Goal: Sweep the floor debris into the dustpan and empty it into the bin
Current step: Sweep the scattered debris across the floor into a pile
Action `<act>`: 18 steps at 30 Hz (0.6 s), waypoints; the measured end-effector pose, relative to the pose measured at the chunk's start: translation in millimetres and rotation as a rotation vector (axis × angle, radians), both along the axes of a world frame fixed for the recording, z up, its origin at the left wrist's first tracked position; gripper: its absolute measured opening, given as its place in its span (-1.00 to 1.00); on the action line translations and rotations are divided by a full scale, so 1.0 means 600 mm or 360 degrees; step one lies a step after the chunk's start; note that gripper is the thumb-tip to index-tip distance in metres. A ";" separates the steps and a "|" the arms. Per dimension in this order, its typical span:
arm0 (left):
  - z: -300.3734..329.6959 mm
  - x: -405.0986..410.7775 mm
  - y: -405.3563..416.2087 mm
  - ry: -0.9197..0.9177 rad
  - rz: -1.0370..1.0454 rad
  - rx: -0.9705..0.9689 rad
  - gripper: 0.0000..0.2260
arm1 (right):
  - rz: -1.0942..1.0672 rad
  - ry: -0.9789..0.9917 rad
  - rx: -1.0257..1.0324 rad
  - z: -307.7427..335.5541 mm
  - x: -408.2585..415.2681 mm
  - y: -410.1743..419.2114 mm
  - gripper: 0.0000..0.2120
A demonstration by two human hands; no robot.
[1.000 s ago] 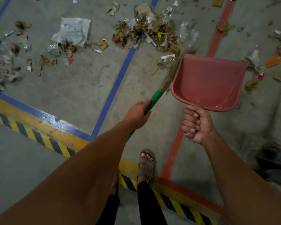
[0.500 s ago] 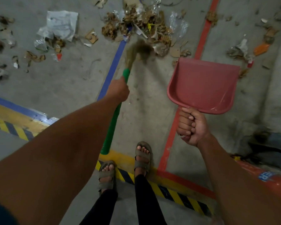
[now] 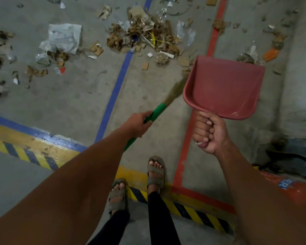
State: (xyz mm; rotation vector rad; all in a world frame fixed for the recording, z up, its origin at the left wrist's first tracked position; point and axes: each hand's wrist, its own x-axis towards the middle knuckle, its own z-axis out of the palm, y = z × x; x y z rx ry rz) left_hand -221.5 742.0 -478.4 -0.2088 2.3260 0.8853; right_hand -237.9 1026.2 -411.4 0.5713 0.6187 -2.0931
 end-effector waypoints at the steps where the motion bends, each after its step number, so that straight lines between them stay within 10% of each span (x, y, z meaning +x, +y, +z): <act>1: -0.002 -0.002 0.005 -0.0110 -0.0106 -0.0038 -0.53 | -0.0004 0.0002 0.0006 -0.001 0.005 0.004 -0.60; 5: -0.023 -0.038 0.008 -0.0232 -0.0315 -0.0312 -0.61 | -0.0016 0.0008 0.0013 -0.011 0.030 0.027 -0.62; 11: -0.037 -0.088 -0.010 0.0075 0.0299 -0.0552 -0.74 | -0.0067 0.0004 0.0035 -0.034 0.070 0.065 -0.62; 18: -0.011 -0.042 -0.033 0.0356 0.0678 0.0031 -0.55 | -0.0141 0.0049 0.0046 -0.017 0.089 0.067 -0.61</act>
